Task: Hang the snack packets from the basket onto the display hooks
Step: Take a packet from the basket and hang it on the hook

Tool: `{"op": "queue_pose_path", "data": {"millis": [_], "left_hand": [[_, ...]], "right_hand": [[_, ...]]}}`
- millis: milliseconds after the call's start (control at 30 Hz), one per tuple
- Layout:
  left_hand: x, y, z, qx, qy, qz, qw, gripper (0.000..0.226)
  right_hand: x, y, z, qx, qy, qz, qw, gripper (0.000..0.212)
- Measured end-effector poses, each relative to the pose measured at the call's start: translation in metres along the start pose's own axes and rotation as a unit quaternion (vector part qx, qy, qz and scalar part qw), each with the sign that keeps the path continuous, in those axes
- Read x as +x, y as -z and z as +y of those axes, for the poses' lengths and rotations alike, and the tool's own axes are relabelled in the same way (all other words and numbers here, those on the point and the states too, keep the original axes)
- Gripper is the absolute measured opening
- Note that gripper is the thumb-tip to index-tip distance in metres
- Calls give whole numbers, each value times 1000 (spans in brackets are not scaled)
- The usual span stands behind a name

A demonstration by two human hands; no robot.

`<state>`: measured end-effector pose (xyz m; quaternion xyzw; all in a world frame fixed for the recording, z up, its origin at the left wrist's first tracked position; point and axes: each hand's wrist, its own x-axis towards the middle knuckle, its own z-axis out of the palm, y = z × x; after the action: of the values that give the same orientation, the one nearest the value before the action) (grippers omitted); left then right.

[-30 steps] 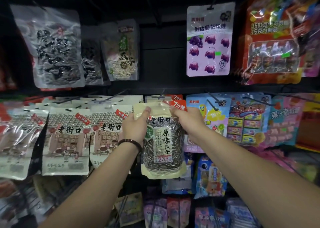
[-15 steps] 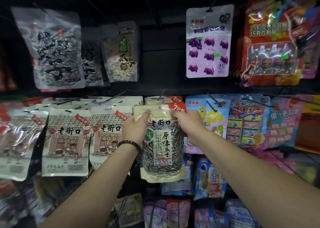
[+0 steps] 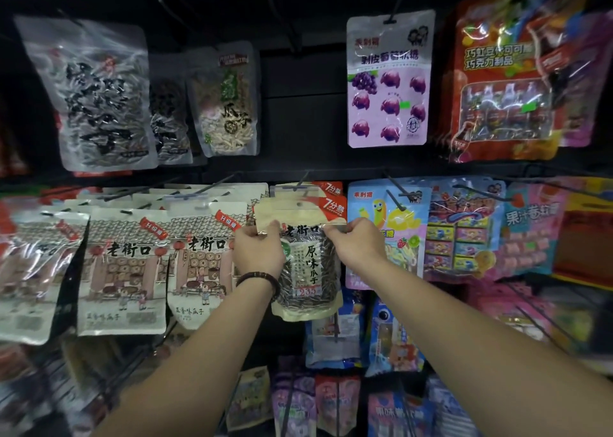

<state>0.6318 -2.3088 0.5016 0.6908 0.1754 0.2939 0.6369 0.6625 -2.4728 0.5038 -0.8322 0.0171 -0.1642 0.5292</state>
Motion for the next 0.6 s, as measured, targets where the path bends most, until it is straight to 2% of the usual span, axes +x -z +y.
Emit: {"op": "queue_pose_path", "data": {"millis": [67,133,267,367,433,600], "left_hand": [[-8,0,-10,-28,-32,18,999,42],[-26,2,-27,-19,-92,44,995,45],[-82,10,-81,74,-267,50,960,46],[-120,14,-145,159,-353,-58,920,29],[-147,14,-191,216,-349,-151,900,26],[-209,19,-291,276,-306,-302,860,23]], "right_hand": [[-16,5,15,-19,4,-7,1000,44],[-33,7,40,-36,5,-25,999,43],[-75,9,106,-61,-1,-91,994,25],[-114,11,163,-81,19,-118,990,10],[-138,17,204,-80,10,-107,991,14],[-196,37,291,-85,-32,-115,989,13]]}}
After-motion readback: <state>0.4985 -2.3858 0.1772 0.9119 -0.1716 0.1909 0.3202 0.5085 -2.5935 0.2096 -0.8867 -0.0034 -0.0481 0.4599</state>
